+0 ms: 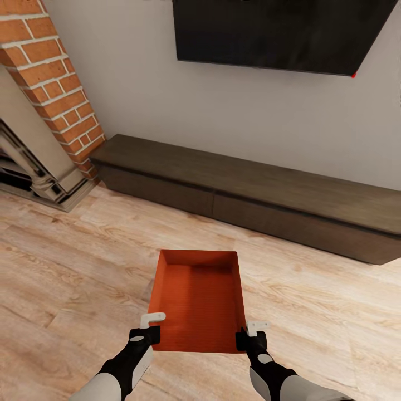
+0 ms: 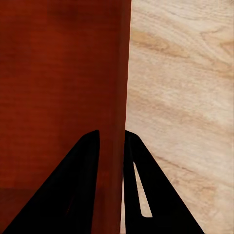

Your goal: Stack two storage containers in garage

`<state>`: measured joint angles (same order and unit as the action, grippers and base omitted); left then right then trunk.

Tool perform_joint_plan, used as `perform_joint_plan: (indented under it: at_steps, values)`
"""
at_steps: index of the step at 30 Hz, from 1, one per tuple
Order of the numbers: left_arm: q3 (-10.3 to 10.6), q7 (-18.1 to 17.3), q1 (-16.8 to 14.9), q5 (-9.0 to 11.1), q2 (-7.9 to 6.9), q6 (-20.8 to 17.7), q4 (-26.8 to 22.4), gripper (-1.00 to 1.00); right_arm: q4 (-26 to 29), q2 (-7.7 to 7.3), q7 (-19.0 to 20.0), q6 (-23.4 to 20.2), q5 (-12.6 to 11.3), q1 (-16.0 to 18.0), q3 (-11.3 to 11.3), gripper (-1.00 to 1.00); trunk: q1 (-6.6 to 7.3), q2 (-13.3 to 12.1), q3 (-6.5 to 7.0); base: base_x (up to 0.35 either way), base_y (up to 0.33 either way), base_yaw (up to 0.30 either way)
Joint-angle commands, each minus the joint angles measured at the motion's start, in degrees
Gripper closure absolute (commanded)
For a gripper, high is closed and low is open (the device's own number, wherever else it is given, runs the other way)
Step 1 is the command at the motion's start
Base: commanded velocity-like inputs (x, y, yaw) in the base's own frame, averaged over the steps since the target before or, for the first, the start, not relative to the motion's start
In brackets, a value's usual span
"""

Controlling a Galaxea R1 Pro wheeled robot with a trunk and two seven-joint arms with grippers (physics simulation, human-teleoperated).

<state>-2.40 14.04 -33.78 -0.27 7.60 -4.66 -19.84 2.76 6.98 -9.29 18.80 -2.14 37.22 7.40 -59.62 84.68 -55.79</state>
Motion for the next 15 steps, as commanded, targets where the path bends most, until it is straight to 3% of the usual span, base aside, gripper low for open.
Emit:
perform_joint_plan:
  at_steps: [1,15]
  values:
    - [-0.68,0.29,0.03,0.18,0.05,-0.35,-0.02,1.0,0.14,0.04,-0.12,0.01,0.73,0.05,-1.34,1.0,0.23,-0.4,0.16,0.0,0.0,0.0]
    - [-0.68,0.29,0.03,0.14,0.05,-0.35,-0.02,1.0,0.14,0.05,-0.12,0.01,0.73,0.05,-1.34,1.0,3.3,-6.01,2.67,0.0,0.0,0.0]
